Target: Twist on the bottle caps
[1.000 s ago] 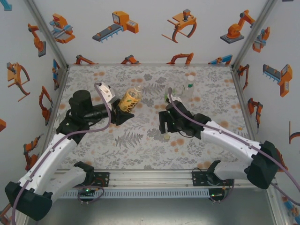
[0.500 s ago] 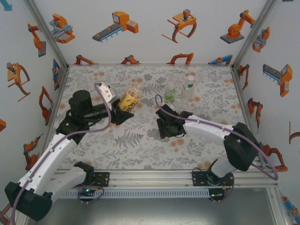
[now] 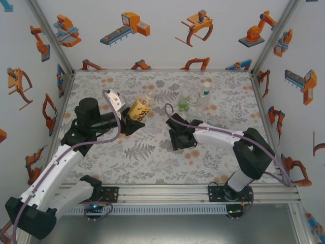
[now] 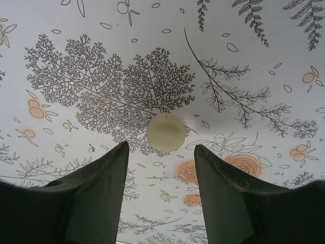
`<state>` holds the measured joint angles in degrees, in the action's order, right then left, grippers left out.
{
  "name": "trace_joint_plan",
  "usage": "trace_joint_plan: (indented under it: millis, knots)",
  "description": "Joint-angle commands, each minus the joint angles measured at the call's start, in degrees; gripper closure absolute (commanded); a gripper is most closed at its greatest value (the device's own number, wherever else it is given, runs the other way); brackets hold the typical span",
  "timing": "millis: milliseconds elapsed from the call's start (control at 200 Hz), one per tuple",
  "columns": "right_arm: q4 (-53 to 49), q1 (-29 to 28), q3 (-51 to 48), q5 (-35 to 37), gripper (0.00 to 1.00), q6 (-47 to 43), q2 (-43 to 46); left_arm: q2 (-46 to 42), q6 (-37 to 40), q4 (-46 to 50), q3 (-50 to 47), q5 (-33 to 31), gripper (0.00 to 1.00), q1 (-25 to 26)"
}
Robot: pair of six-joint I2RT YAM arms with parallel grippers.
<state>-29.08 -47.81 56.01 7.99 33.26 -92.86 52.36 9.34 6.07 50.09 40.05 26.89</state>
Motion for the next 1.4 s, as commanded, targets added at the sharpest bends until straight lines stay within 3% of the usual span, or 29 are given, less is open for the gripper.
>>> trace_joint_plan:
  millis: [0,656,1392]
  knots:
    - [0.32,0.39,1.44,0.07,0.5,1.08,-1.03,-0.13,0.88,-0.02,-0.43,0.51,1.0,-0.34]
    - [2.98,2.36,-0.1,-2.49,0.59,1.54,-3.35,-0.01,0.79,0.17,-0.43,0.55,1.0,-0.33]
    - [-0.45,2.39,1.21,-2.48,0.6,1.12,-4.34,-0.4,0.68,0.09,-0.43,0.55,1.0,-0.34]
